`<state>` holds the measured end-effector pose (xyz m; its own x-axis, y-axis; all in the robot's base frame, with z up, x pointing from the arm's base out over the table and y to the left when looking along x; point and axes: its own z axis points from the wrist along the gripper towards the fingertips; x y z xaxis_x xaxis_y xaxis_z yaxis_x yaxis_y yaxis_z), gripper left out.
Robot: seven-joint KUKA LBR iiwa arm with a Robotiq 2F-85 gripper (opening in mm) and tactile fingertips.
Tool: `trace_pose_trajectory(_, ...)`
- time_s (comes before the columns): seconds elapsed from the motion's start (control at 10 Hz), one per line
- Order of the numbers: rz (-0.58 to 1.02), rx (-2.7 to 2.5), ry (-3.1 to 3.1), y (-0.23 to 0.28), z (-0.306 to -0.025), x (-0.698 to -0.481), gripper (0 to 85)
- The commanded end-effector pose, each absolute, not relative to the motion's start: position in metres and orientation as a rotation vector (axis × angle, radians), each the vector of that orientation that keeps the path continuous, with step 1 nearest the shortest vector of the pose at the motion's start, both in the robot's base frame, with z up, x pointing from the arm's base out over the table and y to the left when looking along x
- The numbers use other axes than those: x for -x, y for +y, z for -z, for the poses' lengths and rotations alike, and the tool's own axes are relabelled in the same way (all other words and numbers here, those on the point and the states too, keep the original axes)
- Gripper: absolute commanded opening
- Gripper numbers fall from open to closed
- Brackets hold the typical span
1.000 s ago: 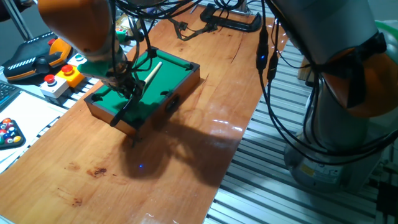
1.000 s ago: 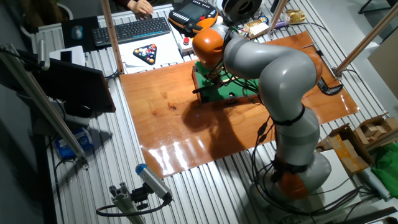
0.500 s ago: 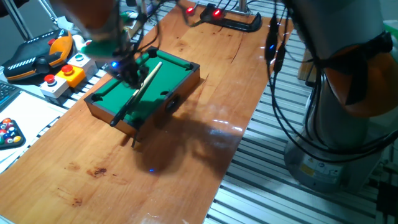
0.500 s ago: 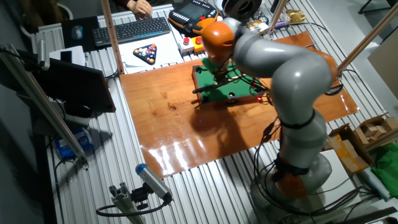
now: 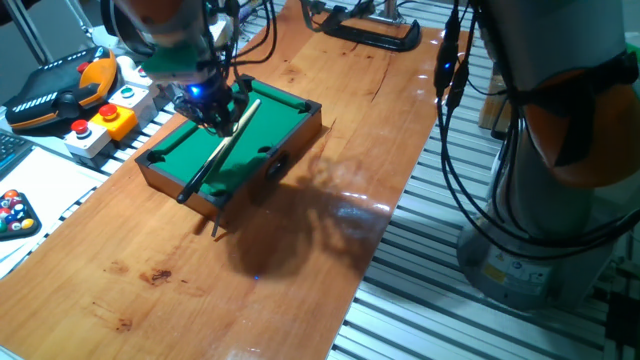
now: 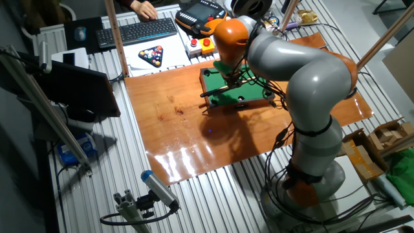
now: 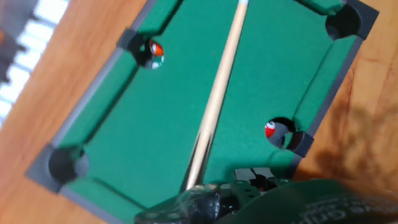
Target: Hit the pool ball
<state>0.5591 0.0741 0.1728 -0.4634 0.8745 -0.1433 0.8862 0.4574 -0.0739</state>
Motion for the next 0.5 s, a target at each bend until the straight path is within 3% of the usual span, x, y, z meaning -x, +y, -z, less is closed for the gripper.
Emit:
trace_pose_trajectory(0.0,0.179,-1.372,2.741,0.0731,-0.175,-0.5573,0.7)
trace_pose_trajectory(0.4,0.104,-1.279,2.849,0.0666,-0.1801,-0.5546,0.7)
